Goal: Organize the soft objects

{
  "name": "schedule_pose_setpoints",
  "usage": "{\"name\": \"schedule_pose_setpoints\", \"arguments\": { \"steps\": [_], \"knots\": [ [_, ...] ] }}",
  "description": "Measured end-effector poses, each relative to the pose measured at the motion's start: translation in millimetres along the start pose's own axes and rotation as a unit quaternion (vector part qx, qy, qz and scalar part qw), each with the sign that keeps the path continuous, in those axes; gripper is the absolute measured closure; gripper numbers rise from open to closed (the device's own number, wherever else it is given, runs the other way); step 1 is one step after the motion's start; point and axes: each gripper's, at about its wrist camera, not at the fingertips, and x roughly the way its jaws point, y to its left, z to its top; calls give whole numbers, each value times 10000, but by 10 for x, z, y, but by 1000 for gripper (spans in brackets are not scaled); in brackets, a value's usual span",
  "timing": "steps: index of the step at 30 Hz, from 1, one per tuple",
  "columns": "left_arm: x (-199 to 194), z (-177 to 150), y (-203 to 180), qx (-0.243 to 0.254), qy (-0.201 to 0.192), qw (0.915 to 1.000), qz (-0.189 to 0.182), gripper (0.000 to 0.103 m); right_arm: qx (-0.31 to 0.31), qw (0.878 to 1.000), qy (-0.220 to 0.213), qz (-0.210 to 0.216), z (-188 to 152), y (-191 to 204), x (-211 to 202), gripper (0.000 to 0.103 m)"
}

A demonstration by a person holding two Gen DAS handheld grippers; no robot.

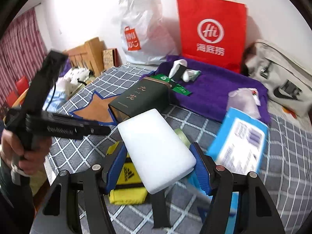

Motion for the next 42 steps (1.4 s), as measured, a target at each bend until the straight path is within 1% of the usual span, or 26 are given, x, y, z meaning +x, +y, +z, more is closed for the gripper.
{"name": "schedule_pose_setpoints", "arguments": {
  "steps": [1, 5, 9, 12, 16, 18, 24, 28, 29, 30, 31, 32, 33, 36, 38, 39, 42],
  "knots": [
    [18, -53, -38, 33, 26, 10000, -24, 54, 46, 10000, -34, -44, -36, -10, -33, 38],
    [70, -190, -141, 71, 64, 9999, -100, 54, 344, 9993, -115, 14, -242, -120, -197, 38],
    [183, -321, -198, -62, 138, 9994, -311, 54, 445, 9989, -164, -49, -418, -206, -343, 38],
    [184, -364, -239, -85, -39, 9997, -204, 56, 569, 9982, -176, -87, -564, -283, -429, 38],
    [181, -350, -248, -219, -153, 9993, -256, 56, 611, 9979, -87, -174, -735, -359, -436, 38],
    [202, -342, -292, -207, -154, 9989, -381, 56, 611, 9979, -17, -227, -814, -390, -419, 38],
    [259, -342, -383, -149, -313, 9993, -105, 58, 742, 9963, 243, -364, -1036, -529, -283, 38],
    [295, -335, -434, -6, -385, 9992, 51, 60, 803, 9955, 321, -377, -1132, -603, -177, 34],
    [299, -330, -437, 0, -388, 9992, 56, 62, 800, 9956, 321, -363, -1153, -607, -157, 34],
    [300, -326, -437, 3, -382, 9992, 77, 66, 796, 9958, 332, -320, -1170, -605, -136, 34],
    [300, -313, -434, -1, -367, 9993, 85, 67, 783, 9959, 336, -301, -1186, -600, -116, 32],
    [294, -308, -426, -19, -363, 9993, 66, 72, 759, 9962, 312, -305, -1190, -592, -111, 31],
    [287, -294, -417, -39, -354, 9994, 5, 75, 724, 9964, 292, -326, -1193, -572, -106, 29],
    [261, -293, -421, 1, -350, 9994, -52, 82, 628, 9966, 289, -439, -1185, -524, -80, 28],
    [233, -296, -429, -4, -358, 9993, -123, 87, 585, 9965, 293, -523, -1174, -510, -72, 35],
    [203, -296, -429, -35, -377, 9991, -205, 89, 577, 9965, 307, -518, -1172, -503, -77, 35],
    [83, -298, -453, 17, -455, 9983, -373, 93, 564, 9965, 335, -522, -1162, -492, -100, 38]
  ]
}}
